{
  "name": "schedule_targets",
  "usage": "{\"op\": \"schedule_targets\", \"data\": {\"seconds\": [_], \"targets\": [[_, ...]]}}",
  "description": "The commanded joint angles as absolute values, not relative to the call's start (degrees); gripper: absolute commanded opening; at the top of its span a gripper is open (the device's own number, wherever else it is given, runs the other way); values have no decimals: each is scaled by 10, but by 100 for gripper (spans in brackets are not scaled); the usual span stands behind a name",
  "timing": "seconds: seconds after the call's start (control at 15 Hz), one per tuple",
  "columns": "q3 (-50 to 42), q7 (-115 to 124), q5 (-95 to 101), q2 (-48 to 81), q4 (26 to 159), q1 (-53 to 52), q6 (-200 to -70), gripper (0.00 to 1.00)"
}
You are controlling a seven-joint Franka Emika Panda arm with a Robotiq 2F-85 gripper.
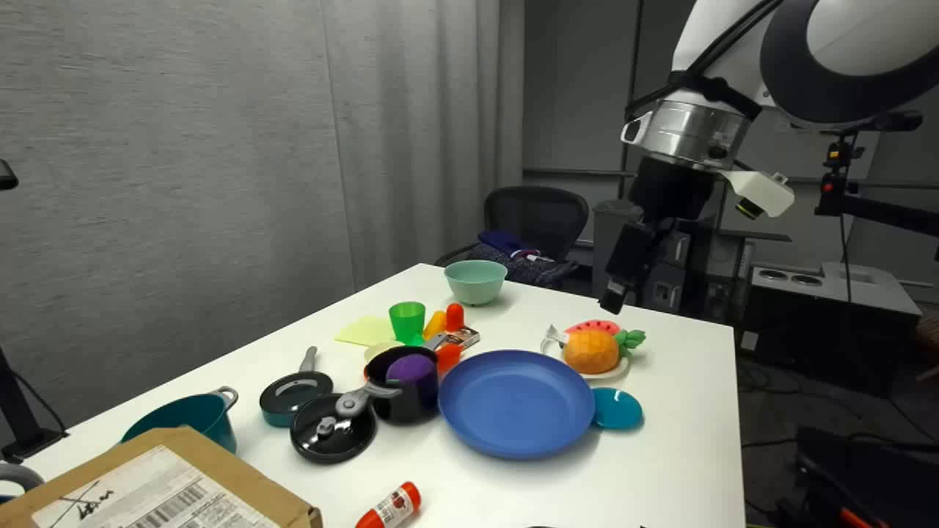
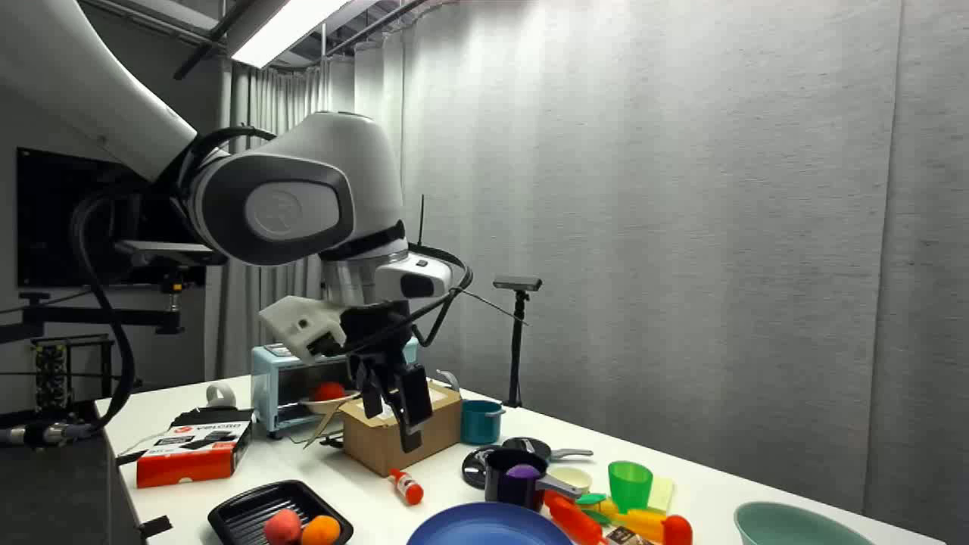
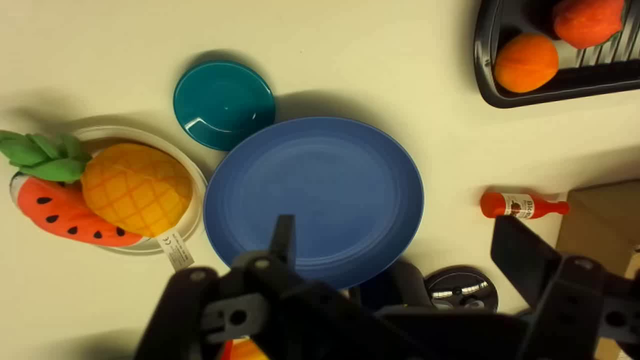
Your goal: Put all the plush fruit toys on the plate
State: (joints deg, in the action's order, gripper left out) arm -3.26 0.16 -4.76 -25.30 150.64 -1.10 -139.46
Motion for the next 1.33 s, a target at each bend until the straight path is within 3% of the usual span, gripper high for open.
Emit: {"op": "schedule_targets", "data": {"seconds": [0.0,0.87,1.27], "targets": [[-28,-1,-50,-253,1505,-6,-1393,100],[-29,-8,-47,-252,1504,-6,-1388,100],[-25,-26,86,-207,1461,36,-1230,100]]}}
